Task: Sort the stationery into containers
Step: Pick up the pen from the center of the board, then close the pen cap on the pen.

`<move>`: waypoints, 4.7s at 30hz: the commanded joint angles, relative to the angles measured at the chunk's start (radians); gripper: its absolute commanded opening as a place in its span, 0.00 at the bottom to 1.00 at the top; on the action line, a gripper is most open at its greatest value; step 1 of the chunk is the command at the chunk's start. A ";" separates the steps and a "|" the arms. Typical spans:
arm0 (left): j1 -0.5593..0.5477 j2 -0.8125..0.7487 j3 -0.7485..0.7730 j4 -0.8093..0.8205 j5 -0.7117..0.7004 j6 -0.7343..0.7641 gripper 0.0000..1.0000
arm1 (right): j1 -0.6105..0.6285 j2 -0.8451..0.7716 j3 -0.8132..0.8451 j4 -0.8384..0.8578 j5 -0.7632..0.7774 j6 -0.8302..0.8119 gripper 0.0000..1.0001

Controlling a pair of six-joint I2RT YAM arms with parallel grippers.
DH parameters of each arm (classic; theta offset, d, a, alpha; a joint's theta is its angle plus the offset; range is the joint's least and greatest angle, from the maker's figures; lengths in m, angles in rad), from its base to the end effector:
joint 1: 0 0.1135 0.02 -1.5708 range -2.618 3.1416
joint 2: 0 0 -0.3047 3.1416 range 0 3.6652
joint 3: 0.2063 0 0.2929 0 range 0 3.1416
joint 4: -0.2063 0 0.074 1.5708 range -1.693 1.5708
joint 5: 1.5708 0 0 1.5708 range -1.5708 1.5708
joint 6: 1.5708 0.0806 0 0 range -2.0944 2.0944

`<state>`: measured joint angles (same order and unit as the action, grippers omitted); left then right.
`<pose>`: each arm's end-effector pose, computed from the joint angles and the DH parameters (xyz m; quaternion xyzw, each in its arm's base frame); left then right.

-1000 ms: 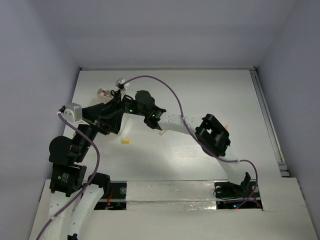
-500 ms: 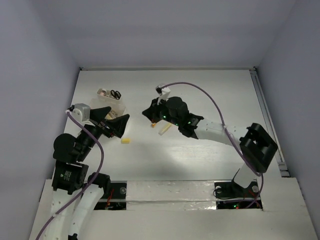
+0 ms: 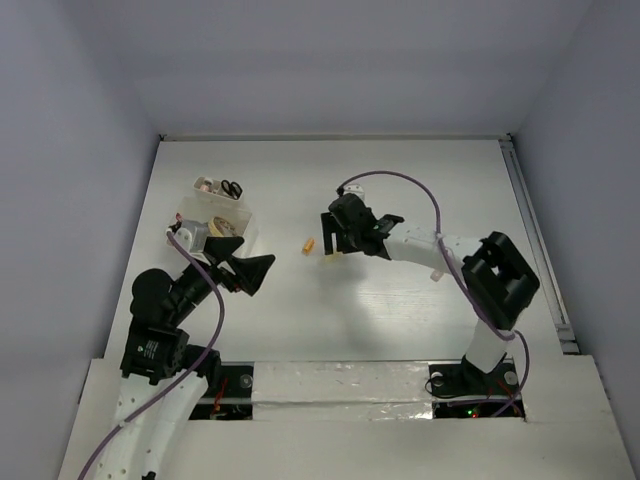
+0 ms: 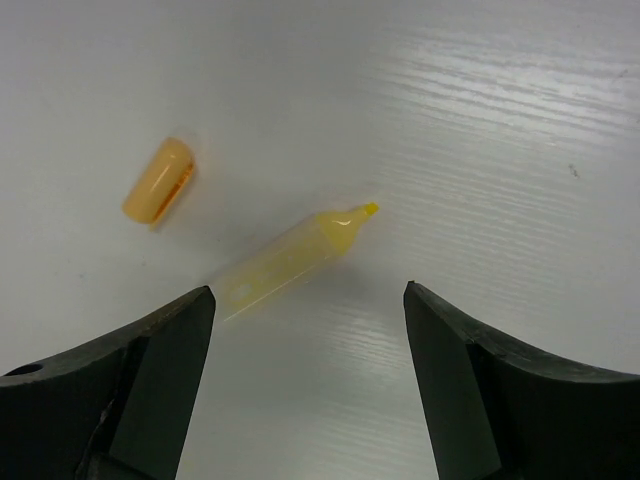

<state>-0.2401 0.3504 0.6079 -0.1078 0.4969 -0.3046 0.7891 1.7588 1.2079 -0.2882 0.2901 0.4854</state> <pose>0.1259 -0.0704 0.3707 0.1659 0.6379 -0.3521 0.6645 0.3360 0.3057 0.2014 -0.0887 0.9212 0.1021 0.3648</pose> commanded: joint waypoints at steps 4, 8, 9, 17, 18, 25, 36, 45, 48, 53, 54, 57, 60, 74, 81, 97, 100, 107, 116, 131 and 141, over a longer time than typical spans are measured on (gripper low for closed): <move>-0.034 -0.044 0.001 0.043 -0.004 -0.007 0.99 | -0.004 0.132 0.153 -0.109 0.009 0.053 0.82; -0.053 -0.050 0.001 0.040 -0.012 -0.007 0.99 | -0.004 0.208 0.212 -0.117 -0.002 0.074 0.82; -0.053 -0.053 0.001 0.039 -0.014 -0.005 0.99 | -0.004 0.221 0.223 -0.117 -0.005 0.074 0.81; -0.053 -0.057 0.000 0.036 -0.026 -0.011 0.99 | -0.004 0.219 0.191 -0.123 -0.008 0.085 0.74; -0.053 -0.056 0.001 0.036 -0.026 -0.011 0.99 | -0.004 0.214 0.183 -0.115 -0.009 0.085 0.74; -0.053 -0.044 0.000 0.036 -0.035 -0.013 0.99 | -0.004 0.234 0.160 -0.078 -0.084 0.082 0.54; -0.053 0.016 -0.008 0.043 -0.050 -0.033 0.99 | -0.004 0.228 0.113 -0.042 -0.071 0.056 0.54; -0.053 0.084 -0.013 0.053 -0.025 -0.062 0.99 | -0.004 0.202 0.055 -0.014 -0.109 0.019 0.29; -0.053 0.091 -0.022 0.076 0.043 -0.056 0.99 | -0.004 0.174 0.039 0.006 -0.105 0.018 0.08; -0.053 0.134 -0.019 0.072 0.074 -0.044 0.99 | -0.004 0.044 -0.016 0.060 -0.079 0.009 0.01; -0.053 0.137 -0.020 0.077 0.101 -0.044 0.99 | -0.004 0.012 -0.031 0.092 -0.083 0.001 0.00; -0.053 0.145 -0.023 0.083 0.109 -0.041 0.96 | -0.004 -0.123 -0.091 0.196 -0.153 -0.010 0.00; -0.053 0.163 -0.030 0.091 0.117 -0.044 0.77 | -0.004 -0.222 -0.122 0.323 -0.242 0.005 0.00; -0.053 0.260 -0.028 0.066 0.055 -0.051 0.80 | 0.157 -0.193 -0.019 0.649 -0.359 0.108 0.00; -0.053 0.283 -0.023 0.057 0.014 -0.048 0.79 | 0.220 -0.176 0.024 0.666 -0.302 0.058 0.01; -0.053 0.242 -0.014 0.042 -0.038 -0.042 0.00 | 0.242 -0.217 -0.001 0.649 -0.256 0.041 0.04; -0.053 0.228 -0.007 0.037 -0.037 -0.031 0.00 | 0.242 -0.240 -0.002 0.591 -0.246 -0.019 0.21; -0.053 0.213 0.020 0.030 -0.011 0.002 0.00 | 0.148 -0.393 -0.016 0.391 -0.331 -0.179 0.57; -0.053 0.199 0.056 0.030 0.040 0.021 0.00 | 0.111 -0.308 -0.064 0.383 -0.672 -0.346 0.44; -0.053 0.082 0.277 -0.045 0.043 -0.018 0.00 | 0.232 0.174 0.251 0.246 -0.626 -0.527 0.72; -0.053 0.078 0.303 -0.081 0.023 0.015 0.00 | 0.263 0.416 0.499 0.092 -0.526 -0.628 0.75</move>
<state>-0.2947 0.4225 0.8795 -0.2119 0.5201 -0.3099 1.0615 2.1509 1.5864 -0.1448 -0.2920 -0.0841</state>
